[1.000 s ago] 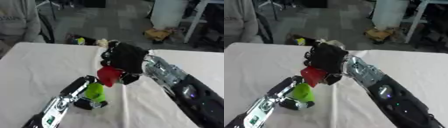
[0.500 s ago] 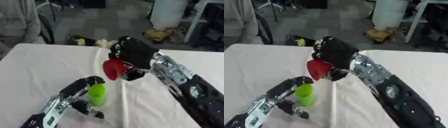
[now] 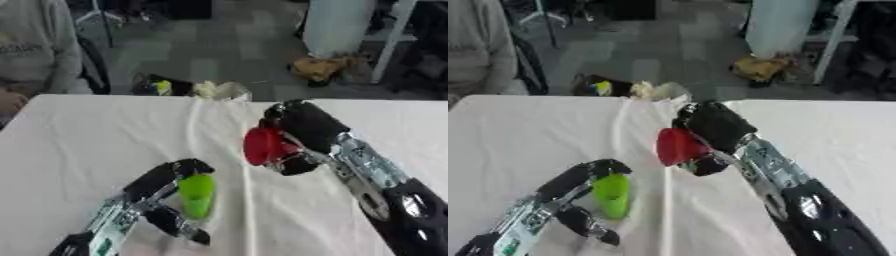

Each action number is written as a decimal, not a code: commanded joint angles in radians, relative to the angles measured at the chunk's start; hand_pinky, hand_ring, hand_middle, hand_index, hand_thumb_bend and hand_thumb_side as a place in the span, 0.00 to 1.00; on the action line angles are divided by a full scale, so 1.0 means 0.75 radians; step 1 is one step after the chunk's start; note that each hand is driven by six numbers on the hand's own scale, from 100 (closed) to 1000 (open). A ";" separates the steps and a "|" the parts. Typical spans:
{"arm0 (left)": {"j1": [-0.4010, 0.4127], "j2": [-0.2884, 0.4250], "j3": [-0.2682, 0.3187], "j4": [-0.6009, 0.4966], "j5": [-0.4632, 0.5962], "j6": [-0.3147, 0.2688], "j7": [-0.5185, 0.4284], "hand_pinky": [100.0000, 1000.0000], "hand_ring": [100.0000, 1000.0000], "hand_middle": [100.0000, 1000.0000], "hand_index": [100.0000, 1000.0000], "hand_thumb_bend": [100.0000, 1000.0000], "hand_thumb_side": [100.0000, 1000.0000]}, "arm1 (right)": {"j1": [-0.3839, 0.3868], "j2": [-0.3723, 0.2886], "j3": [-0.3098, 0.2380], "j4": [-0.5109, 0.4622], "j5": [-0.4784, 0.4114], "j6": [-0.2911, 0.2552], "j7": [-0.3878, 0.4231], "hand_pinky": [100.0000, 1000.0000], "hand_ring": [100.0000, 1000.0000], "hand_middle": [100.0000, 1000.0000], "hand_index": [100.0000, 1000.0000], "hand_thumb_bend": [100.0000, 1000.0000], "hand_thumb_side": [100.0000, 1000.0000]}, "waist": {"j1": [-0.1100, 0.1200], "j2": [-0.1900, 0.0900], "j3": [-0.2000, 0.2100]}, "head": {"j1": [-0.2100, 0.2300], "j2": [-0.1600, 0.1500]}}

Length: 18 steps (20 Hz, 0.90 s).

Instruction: Pour the contents of one cup into another cup.

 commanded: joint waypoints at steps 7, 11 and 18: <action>0.011 0.037 0.029 -0.152 0.166 0.036 0.054 0.58 0.60 0.68 0.78 1.00 0.80 | 0.026 0.063 -0.189 0.281 -0.192 0.136 -0.102 0.53 0.26 0.20 0.34 0.24 0.23 | 0.013 -0.020 0.032 | -0.039 -0.004; 0.015 0.042 0.039 -0.193 0.222 0.058 0.058 0.57 0.63 0.71 0.80 1.00 0.81 | 0.025 0.073 -0.176 0.393 -0.274 0.065 -0.179 0.64 0.47 0.45 0.61 0.57 0.40 | 0.013 -0.019 0.031 | -0.038 -0.003; 0.019 0.052 0.055 -0.258 0.289 0.083 0.070 0.63 0.65 0.72 0.80 1.00 0.82 | 0.040 0.025 -0.152 0.406 -0.433 0.017 -0.221 0.82 0.70 0.72 0.83 0.82 0.60 | 0.010 -0.022 0.026 | -0.032 -0.005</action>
